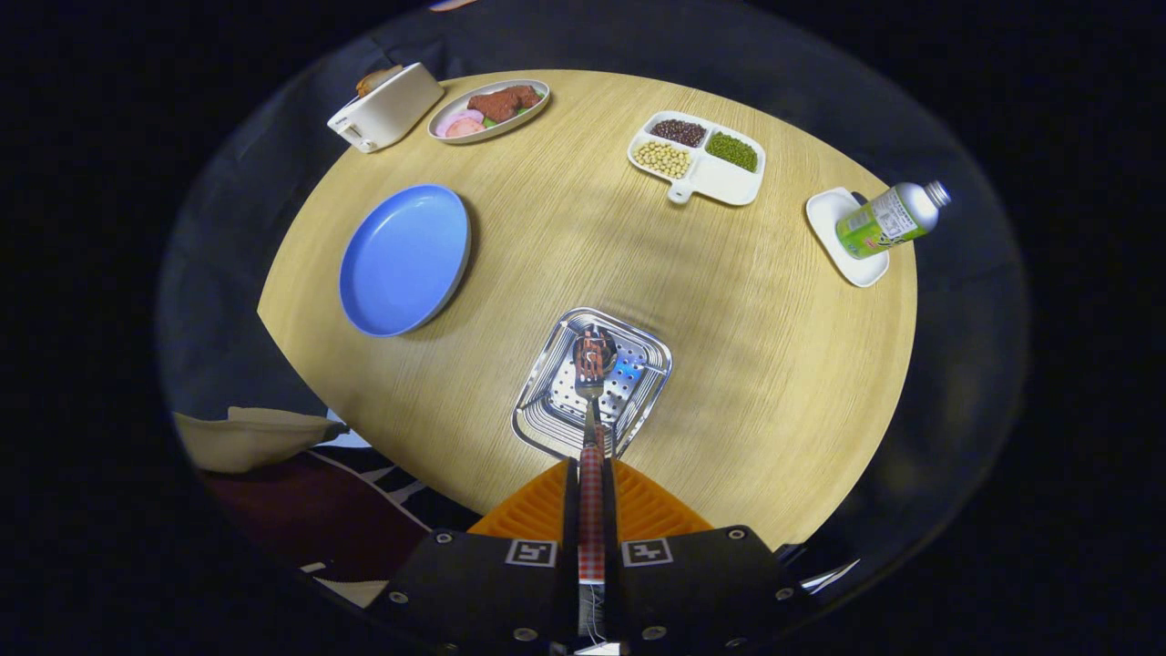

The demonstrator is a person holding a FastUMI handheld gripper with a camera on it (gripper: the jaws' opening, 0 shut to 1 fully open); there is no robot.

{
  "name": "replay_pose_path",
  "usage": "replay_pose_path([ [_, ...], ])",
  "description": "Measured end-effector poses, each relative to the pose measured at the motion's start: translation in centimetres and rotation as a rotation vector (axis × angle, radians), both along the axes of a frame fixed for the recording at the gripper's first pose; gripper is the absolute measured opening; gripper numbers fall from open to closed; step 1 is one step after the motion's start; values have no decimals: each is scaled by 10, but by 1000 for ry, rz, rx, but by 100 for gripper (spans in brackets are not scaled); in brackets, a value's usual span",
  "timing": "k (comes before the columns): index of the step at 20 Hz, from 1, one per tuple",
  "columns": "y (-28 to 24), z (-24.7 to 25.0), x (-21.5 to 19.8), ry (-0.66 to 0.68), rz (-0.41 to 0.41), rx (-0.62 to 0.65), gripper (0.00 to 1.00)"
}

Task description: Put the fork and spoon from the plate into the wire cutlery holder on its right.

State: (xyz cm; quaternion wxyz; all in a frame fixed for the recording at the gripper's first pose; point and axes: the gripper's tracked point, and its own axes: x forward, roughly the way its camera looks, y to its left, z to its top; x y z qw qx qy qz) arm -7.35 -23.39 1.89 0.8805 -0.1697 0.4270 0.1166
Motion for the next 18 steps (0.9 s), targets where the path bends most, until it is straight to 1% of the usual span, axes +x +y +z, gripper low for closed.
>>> replay_pose_path([
  [2, 2, -1, 5, 2, 2, -7, 11],
  [4, 3, 1, 7, -4, -6, 15, 14],
  [7, 3, 10, 4, -27, -27, 51, 14],
  [8, 1, 14, 4, -40, -35, 60, 18],
  [9, -1, 19, 2, -60, -48, 76, 19],
  [10, 3, 24, -1, -75, -57, 111, 25],
  [13, 11, 40, -7, -134, -72, 201, 35],
  [15, 14, 48, -11, -176, -75, 237, 48],
  [16, 18, 51, -14, -198, -66, 251, 58],
  [17, 21, 57, -15, -240, -61, 267, 62],
  [18, 26, 63, -14, -280, -70, 289, 72],
])
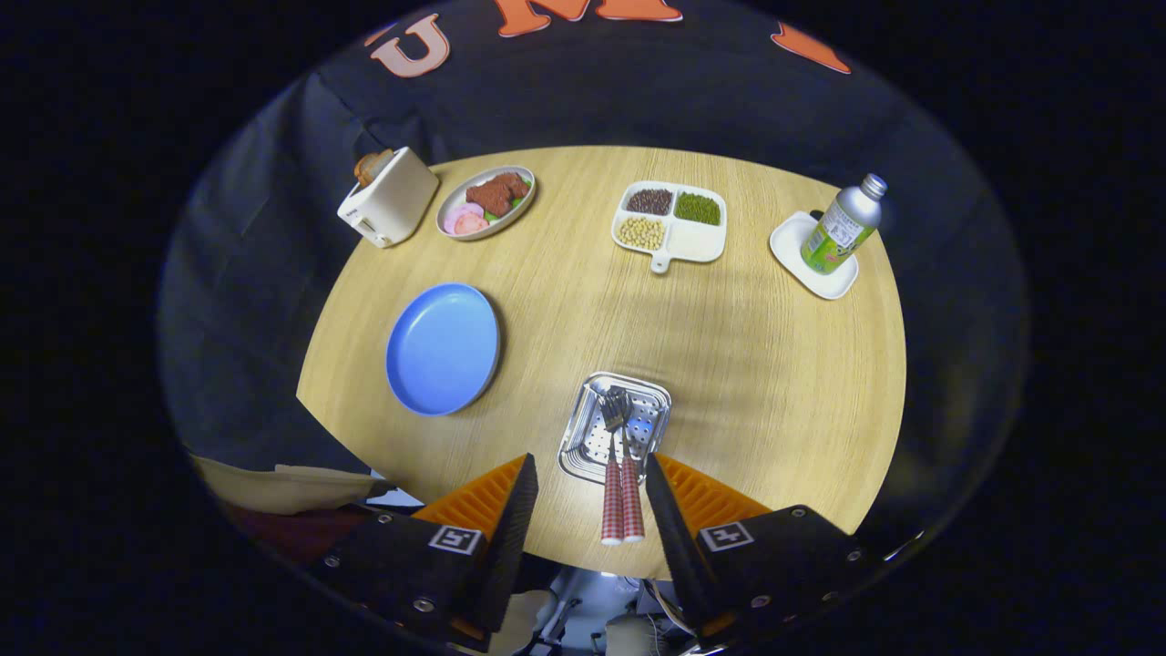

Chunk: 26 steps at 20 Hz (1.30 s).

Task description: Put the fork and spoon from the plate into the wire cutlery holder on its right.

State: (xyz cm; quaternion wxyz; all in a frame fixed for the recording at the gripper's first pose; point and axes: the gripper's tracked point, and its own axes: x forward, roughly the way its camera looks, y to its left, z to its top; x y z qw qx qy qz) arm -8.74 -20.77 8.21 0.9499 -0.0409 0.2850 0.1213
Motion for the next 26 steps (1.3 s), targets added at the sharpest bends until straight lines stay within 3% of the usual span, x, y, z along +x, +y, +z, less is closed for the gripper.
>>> replay_pose_path([
  [4, 41, 44, 1, -204, -21, 196, 97],
  [5, 45, 58, 0, -274, -30, 225, 99],
  [8, 43, 99, -13, -471, -106, 259, 99],
  [15, 24, 157, -71, -833, -300, 191, 98],
  [20, 22, 161, -103, -965, -418, 166, 99],
  [26, 20, 154, -133, -1034, -470, 176, 99],
])
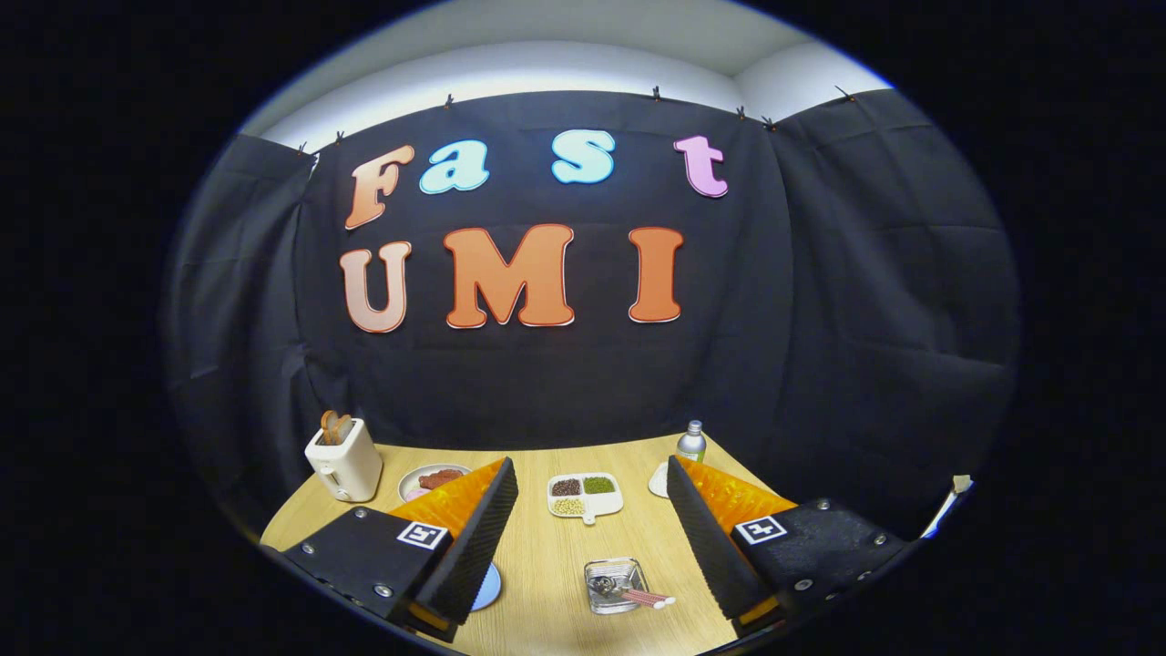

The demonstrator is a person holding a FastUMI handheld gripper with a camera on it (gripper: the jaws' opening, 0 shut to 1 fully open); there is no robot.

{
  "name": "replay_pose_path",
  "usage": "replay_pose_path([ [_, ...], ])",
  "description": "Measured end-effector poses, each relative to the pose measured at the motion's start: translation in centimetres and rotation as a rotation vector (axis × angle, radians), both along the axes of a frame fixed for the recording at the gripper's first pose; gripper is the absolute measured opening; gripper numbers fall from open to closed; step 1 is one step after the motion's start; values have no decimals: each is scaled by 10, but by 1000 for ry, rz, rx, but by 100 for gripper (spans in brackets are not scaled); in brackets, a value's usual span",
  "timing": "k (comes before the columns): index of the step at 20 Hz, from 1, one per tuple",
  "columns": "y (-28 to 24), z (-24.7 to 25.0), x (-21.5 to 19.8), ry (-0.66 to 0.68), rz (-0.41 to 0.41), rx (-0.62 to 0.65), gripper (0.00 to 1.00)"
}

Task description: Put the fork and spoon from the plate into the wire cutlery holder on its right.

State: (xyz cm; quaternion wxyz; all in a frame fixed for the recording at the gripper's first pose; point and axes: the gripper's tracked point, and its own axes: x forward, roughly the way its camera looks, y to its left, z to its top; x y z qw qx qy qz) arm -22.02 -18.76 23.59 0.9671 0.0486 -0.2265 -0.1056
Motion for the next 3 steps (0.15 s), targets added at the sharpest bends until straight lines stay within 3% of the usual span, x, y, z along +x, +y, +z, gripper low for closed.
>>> replay_pose_path([
  [3, -10, -4, -9, -16, -5, 55, 98],
])
